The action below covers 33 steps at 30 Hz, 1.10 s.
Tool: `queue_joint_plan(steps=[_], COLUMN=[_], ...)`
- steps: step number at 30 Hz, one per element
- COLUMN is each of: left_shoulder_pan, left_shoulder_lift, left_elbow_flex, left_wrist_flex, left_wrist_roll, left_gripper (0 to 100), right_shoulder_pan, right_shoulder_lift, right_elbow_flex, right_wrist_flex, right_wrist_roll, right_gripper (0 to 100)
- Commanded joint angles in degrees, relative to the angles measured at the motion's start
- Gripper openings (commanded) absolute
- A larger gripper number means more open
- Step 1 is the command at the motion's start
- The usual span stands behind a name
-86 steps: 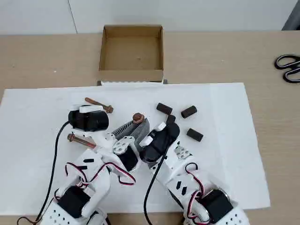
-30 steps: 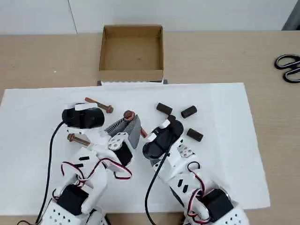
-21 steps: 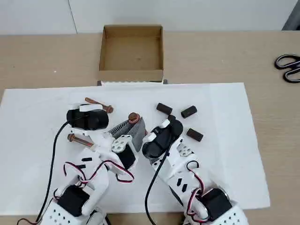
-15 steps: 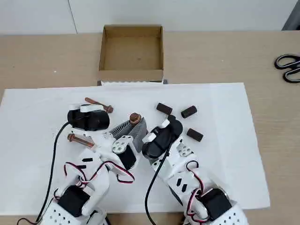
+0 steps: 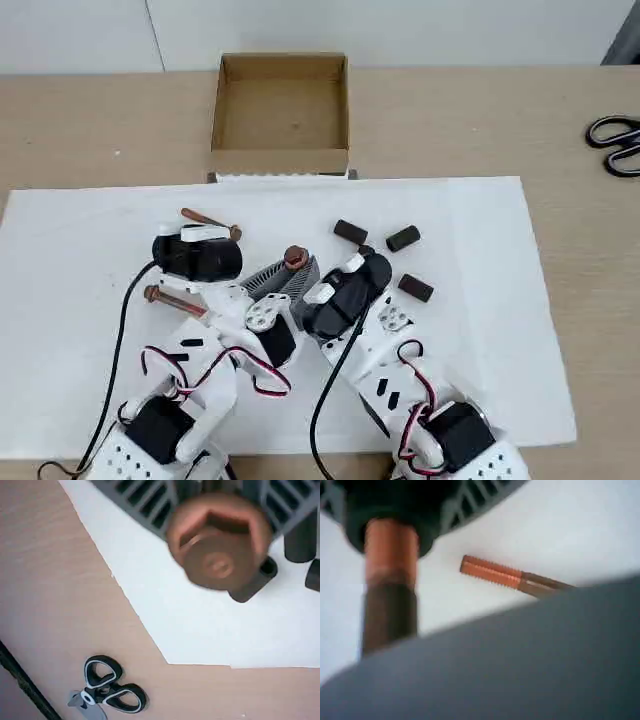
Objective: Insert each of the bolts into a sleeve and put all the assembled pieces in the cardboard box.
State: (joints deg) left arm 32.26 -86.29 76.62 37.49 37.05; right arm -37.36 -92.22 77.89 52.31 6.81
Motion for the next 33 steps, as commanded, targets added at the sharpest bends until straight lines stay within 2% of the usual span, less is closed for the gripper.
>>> queue_joint_plan(steps=[1, 4, 16, 22, 24, 29, 33], left_shoulder_pan=[0.7, 0.8, 1.1, 1.1, 1.1, 1.1, 1.0], left_shoulder_lift=[-0.2, -0.2, -0.2, -0.4, -0.5, -0.5, -0.5], left_elbow_flex=[-0.1, 1.8, 9.8, 11.1, 11.1, 10.9, 10.4], left_wrist_flex=[-1.3, -1.3, -1.4, -1.6, -1.6, -1.5, -1.4], left_wrist_roll=[0.4, 0.4, 0.3, 0.1, 0.1, 0.1, -0.1], left_gripper=[1, 1, 1, 1, 6, 26, 28], right_shoulder_pan=[0.5, 0.5, 0.5, 0.5, 0.5, 0.5, 0.6], right_shoulder_lift=[-0.7, -0.7, -0.7, -0.7, -0.7, -0.7, -0.7], right_elbow_flex=[-2.0, -2.7, -2.8, -2.8, -2.8, -2.5, -2.5], right_wrist_flex=[-1.9, -3.3, -9.2, -9.2, -9.2, -8.7, -8.7], right_wrist_roll=[2.6, 2.7, 10.9, 11.0, 10.9, 10.8, 10.7], right_gripper=[0.3, 0.3, 0.3, 0.3, 0.3, 0.3, 0.3])
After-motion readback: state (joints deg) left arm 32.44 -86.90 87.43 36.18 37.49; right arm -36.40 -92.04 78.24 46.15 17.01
